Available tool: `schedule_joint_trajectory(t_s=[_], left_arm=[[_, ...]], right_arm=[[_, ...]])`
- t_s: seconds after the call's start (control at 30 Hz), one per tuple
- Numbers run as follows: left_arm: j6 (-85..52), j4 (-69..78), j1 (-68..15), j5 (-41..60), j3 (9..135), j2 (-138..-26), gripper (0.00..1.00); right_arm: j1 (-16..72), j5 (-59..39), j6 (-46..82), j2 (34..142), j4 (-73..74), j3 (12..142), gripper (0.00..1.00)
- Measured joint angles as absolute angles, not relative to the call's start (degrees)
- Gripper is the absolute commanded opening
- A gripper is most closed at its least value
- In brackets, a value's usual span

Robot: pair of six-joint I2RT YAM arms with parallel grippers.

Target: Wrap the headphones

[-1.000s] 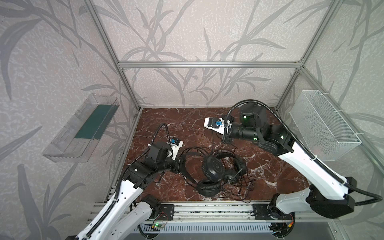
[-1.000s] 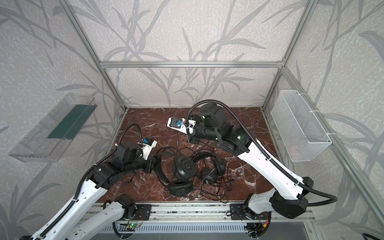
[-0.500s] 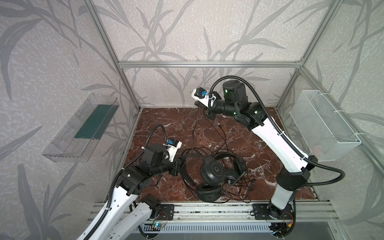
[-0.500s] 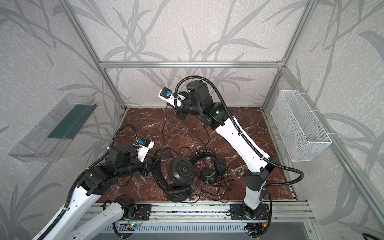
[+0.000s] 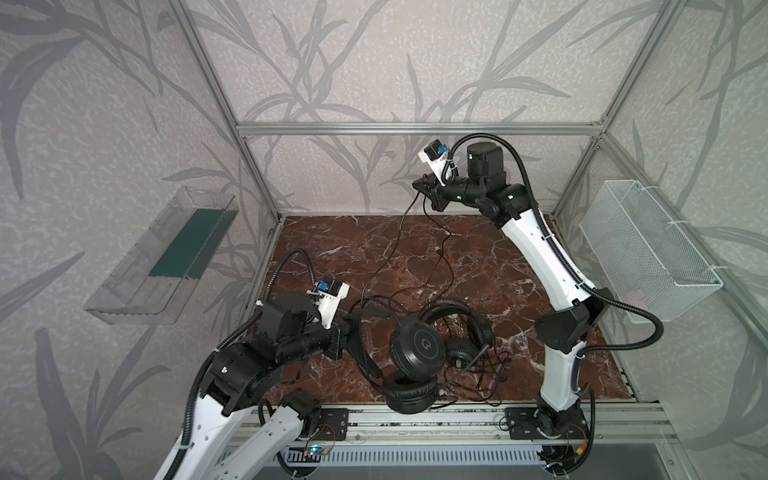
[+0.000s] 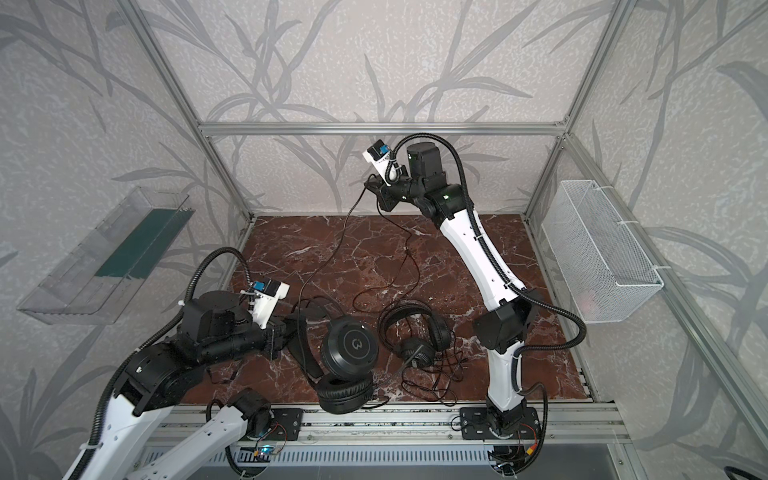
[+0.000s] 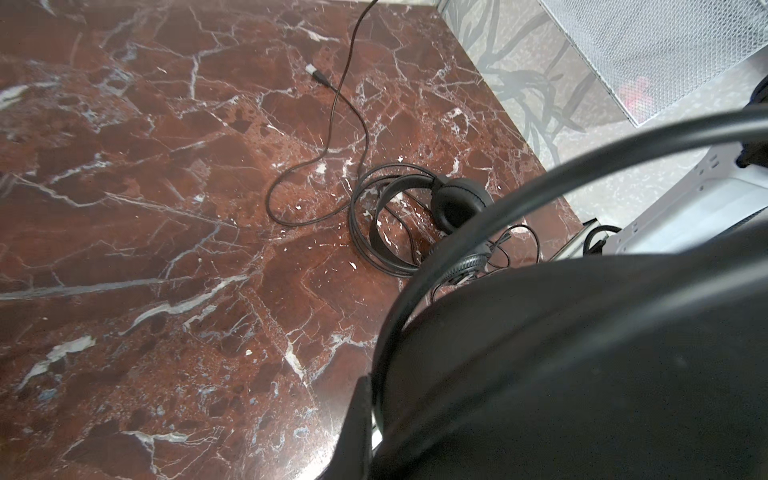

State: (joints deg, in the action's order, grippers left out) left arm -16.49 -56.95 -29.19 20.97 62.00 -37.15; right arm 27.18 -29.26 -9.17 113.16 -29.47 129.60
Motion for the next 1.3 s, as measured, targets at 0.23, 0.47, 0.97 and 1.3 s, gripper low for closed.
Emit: schedule_joint_trajectory(t_s=[0.23, 0.47, 0.97, 1.3], left_arm=[[-18.3, -58.8, -29.2, 20.8, 68.9, -39.1, 0.00], [-22.8, -58.0, -29.2, 19.0, 72.2, -40.3, 0.00], [-29.9, -60.4, -29.2, 5.0, 79.0, -46.5, 0.00], [-29.7, -68.2, -28.0, 4.5, 80.3, -55.5, 0.00]], right_arm=[[25.1, -33.6, 0.2, 111.8, -16.1, 110.0, 0.00], [25.7, -35.3, 7.7, 107.5, -3.7, 91.3, 0.00], [33.1, -29.3, 14.6, 91.4, 13.9, 61.5, 0.00], [33.1, -21.7, 19.2, 84.2, 18.7, 53.5, 0.00]])
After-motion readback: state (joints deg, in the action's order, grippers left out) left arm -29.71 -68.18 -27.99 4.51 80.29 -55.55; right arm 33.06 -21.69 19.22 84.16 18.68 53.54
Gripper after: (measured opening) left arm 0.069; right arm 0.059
